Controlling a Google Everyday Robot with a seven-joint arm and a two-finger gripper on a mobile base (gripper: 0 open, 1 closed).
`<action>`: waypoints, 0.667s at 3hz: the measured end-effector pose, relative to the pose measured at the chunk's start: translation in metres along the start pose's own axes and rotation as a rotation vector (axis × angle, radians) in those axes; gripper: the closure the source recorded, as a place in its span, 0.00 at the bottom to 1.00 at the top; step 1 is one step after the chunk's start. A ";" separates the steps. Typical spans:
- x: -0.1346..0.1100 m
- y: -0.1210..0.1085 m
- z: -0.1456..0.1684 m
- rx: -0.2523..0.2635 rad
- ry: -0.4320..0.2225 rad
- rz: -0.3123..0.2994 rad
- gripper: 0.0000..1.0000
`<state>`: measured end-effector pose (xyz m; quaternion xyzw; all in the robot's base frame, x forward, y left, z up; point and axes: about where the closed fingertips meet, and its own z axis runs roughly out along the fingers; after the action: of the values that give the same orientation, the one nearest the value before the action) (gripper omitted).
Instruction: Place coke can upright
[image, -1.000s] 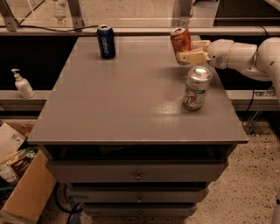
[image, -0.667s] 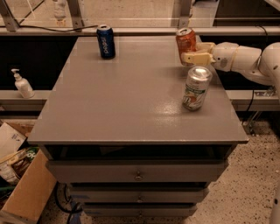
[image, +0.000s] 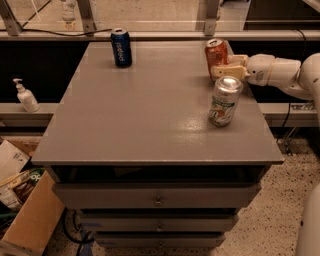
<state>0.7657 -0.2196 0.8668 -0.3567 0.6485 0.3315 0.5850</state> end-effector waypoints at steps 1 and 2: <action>0.013 -0.003 -0.010 0.000 0.025 0.021 1.00; 0.027 -0.004 -0.021 0.010 0.046 0.048 1.00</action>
Offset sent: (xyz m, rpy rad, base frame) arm -0.0197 -0.0446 -0.0425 -0.0223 0.1072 -0.0437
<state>0.7568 -0.2415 0.8416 -0.3455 0.6718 0.3338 0.5638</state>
